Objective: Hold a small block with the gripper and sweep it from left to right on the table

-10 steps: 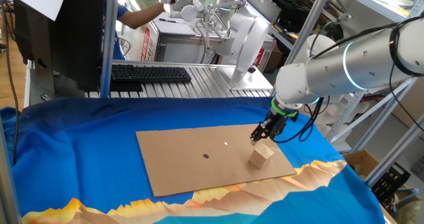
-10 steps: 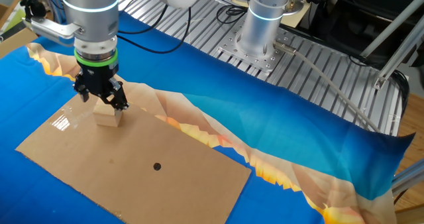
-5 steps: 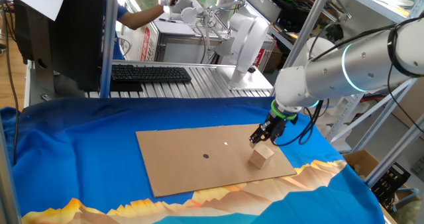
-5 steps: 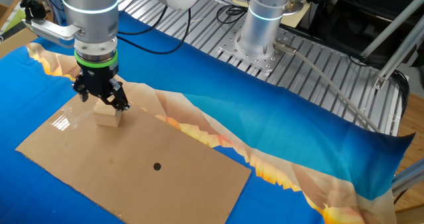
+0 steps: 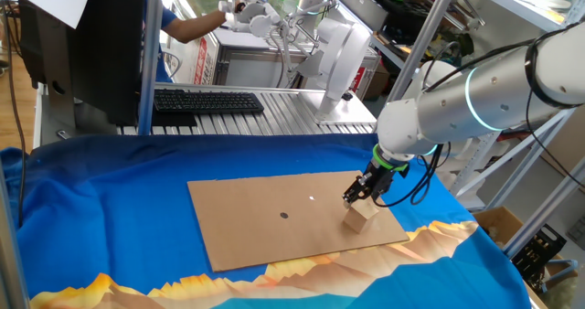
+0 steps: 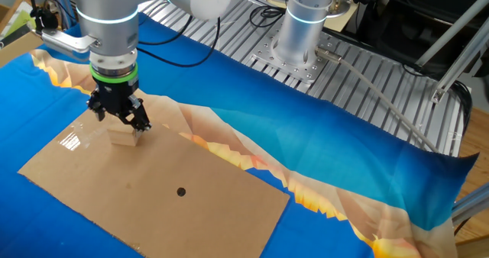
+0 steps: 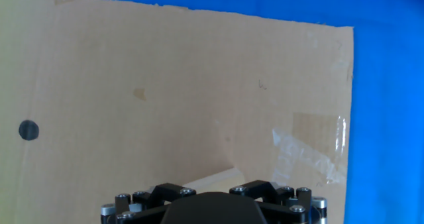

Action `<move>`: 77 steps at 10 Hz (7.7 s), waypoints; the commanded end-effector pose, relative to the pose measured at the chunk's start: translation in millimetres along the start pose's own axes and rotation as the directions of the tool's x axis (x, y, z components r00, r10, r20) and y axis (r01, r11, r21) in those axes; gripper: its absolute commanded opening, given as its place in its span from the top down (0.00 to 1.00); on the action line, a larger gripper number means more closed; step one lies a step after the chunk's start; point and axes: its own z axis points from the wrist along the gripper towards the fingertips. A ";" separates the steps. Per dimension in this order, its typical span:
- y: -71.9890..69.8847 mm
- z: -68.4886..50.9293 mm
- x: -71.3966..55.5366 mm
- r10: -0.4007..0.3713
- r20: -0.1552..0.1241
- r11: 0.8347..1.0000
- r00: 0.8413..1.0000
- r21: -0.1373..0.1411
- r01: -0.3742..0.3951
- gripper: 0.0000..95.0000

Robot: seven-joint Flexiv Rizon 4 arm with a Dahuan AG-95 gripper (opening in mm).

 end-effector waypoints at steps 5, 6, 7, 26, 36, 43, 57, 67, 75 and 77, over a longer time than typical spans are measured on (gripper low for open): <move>0.2 12.0 0.7 0.008 0.004 1.000 1.000 0.001 -0.008 0.00; -0.7 13.3 0.5 0.008 0.003 1.000 1.000 -0.002 -0.008 0.00; -1.3 14.5 0.2 0.006 0.003 1.000 1.000 -0.002 -0.006 0.00; -3.2 27.2 2.0 0.007 0.007 1.000 1.000 -0.029 -0.006 0.40; -2.8 29.9 2.2 0.020 0.010 0.999 1.000 0.040 -0.021 0.40; -2.8 29.9 2.2 0.020 0.010 0.999 1.000 0.040 -0.021 0.40; -1.7 33.8 1.3 0.242 -0.072 0.962 0.968 -0.114 -0.249 0.00; 0.2 38.0 0.4 0.198 -0.060 0.971 0.978 -0.127 -0.204 0.00; 0.9 37.5 0.1 -0.082 -0.017 0.987 0.996 -0.139 0.079 0.20; 1.7 37.1 0.2 -0.095 -0.021 0.986 0.995 -0.136 0.092 0.20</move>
